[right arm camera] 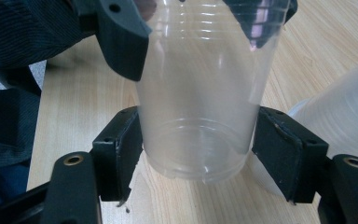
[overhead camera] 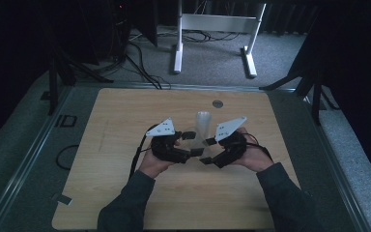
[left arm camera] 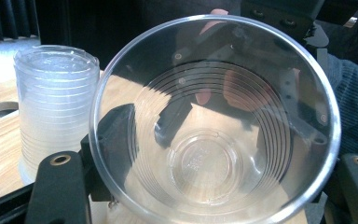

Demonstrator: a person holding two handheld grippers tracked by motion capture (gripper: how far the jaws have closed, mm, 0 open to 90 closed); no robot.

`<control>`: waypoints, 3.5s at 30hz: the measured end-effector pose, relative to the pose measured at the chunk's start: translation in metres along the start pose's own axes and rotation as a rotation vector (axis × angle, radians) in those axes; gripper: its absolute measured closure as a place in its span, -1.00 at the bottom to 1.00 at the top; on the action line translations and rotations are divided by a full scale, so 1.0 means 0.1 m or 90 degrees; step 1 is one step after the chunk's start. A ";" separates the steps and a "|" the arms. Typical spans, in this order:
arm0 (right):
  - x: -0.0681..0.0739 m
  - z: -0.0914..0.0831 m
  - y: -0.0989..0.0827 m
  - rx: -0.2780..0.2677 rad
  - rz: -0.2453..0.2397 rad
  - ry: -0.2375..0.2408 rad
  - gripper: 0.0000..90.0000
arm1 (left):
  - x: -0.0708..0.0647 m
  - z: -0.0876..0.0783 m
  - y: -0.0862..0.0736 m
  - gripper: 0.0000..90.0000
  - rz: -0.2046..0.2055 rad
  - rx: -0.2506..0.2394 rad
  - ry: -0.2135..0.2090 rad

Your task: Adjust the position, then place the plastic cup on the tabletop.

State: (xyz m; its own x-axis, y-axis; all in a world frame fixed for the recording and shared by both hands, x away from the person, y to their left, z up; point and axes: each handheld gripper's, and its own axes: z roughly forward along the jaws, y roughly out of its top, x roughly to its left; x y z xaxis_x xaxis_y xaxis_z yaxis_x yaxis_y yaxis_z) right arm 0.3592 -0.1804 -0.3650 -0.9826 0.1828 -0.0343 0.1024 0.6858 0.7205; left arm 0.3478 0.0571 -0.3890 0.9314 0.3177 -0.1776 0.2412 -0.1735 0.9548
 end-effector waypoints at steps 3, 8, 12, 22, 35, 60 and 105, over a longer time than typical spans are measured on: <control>0.01 0.01 0.00 0.000 -0.001 0.000 -0.22 | -0.01 0.01 0.01 -0.36 0.004 0.002 0.003; 0.01 0.01 -0.01 -0.006 -0.001 0.000 -0.11 | -0.01 0.00 0.02 -0.36 0.001 0.000 0.005; 0.02 0.02 -0.02 -0.016 0.003 0.002 -0.09 | -0.02 0.00 0.02 -0.36 0.003 0.002 0.006; 0.02 0.03 -0.06 -0.045 0.013 -0.004 -0.08 | -0.03 -0.01 0.01 -0.44 -0.006 -0.025 0.012; 0.01 0.06 -0.06 -0.102 0.036 0.003 -0.08 | -0.05 -0.08 0.00 -0.45 -0.029 -0.113 0.034; 0.02 0.12 -0.07 -0.102 0.050 0.004 -0.32 | -0.05 -0.11 0.00 -0.38 -0.025 -0.129 0.053; 0.05 0.01 -0.07 -0.103 0.072 -0.063 -0.47 | 0.14 -0.63 -0.13 -0.37 -0.034 -0.130 0.278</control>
State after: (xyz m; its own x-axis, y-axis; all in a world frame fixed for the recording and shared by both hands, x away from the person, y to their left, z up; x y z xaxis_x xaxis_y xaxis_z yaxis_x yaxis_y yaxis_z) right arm 0.3541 -0.1833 -0.3709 -0.9454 0.3259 -0.0086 0.1773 0.5361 0.8253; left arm 0.3406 0.1229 -0.3885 0.7073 0.6904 -0.1520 0.1863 0.0254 0.9822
